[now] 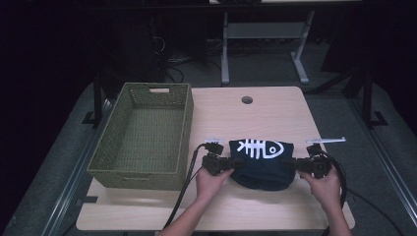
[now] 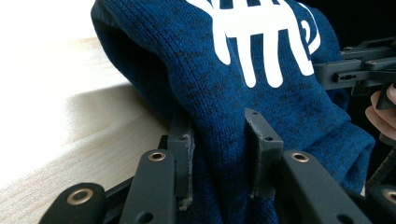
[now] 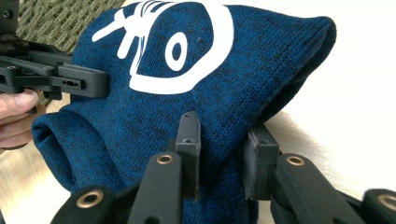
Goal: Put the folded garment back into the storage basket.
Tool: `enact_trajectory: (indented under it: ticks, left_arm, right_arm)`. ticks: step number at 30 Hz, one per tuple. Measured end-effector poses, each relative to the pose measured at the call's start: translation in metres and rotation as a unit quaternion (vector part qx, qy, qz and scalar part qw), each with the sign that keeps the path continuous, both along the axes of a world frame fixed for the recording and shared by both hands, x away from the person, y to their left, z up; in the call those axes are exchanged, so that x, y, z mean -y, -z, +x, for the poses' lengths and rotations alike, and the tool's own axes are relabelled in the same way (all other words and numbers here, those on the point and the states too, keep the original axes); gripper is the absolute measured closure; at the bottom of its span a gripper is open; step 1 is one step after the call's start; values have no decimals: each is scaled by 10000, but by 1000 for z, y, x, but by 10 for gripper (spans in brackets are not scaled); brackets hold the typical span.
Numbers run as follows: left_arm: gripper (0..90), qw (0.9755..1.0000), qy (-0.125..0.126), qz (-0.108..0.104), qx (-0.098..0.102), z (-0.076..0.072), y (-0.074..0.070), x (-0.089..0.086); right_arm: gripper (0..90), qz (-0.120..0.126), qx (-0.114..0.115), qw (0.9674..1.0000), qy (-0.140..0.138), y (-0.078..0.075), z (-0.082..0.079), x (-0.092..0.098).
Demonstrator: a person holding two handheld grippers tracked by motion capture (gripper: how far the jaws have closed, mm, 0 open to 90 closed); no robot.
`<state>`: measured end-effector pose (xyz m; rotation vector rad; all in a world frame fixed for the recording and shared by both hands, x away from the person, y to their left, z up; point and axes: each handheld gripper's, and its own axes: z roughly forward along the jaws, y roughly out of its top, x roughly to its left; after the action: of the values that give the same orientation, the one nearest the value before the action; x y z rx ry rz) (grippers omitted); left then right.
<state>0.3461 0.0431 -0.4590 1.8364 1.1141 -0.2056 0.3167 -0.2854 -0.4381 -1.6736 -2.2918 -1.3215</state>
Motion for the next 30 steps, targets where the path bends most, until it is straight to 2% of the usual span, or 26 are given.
enact_trajectory:
  ticks: [16,20,30]
  left_arm:
    - [677,9996,120,-145,228,-3,-28,-4]
    - [676,9991,171,-168,338,-3,-37,-6]
    - [677,9979,280,-288,504,-5,-59,-11]
  right_arm:
    - [713,211,132,9997,-41,-22,-4,4]
    - [711,409,237,9989,-23,-30,-4,7]
    - [712,682,259,9973,-39,-42,-6,11]
